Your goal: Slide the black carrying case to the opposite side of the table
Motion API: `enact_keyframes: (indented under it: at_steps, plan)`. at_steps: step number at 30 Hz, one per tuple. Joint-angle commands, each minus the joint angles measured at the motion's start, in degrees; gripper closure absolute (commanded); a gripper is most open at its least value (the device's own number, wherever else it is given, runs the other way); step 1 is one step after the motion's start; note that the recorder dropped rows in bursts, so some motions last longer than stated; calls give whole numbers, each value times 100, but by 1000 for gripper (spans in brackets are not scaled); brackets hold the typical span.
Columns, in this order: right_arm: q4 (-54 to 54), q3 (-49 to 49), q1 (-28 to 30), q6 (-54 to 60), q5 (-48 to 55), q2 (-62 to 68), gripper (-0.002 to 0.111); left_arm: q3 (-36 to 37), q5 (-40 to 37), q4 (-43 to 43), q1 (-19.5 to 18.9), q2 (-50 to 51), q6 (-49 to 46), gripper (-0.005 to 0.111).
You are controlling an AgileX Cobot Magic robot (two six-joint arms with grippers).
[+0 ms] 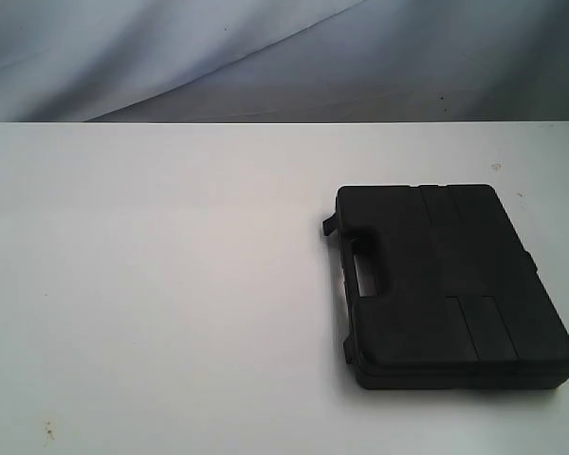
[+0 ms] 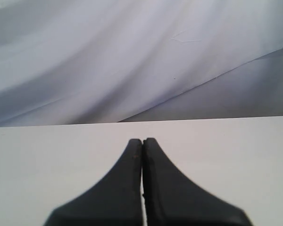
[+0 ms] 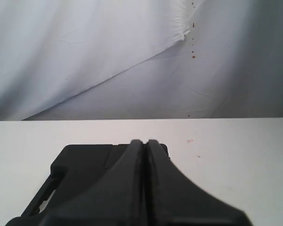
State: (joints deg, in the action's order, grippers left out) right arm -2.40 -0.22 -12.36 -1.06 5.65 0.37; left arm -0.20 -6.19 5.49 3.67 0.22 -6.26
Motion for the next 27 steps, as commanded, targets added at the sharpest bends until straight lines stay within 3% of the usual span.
enact_keyframes:
  at_steps: [1,5,9,15,27]
  plan:
    - [-246,22,41,-46,-833,-37,108,20,28,-5,30,-22,0,106]
    - [-1974,22,41,-95,-1263,-37,108,20,28,-5,30,-22,0,106]
    - [-1815,-492,41,-69,-214,-37,108,20,28,-5,30,-22,0,106]
    - [-1779,-1078,41,19,527,38,108,20,28,-5,30,-22,0,106]
    - [-1762,-2114,41,962,1311,2295,108,20,28,-5,30,-22,0,106]
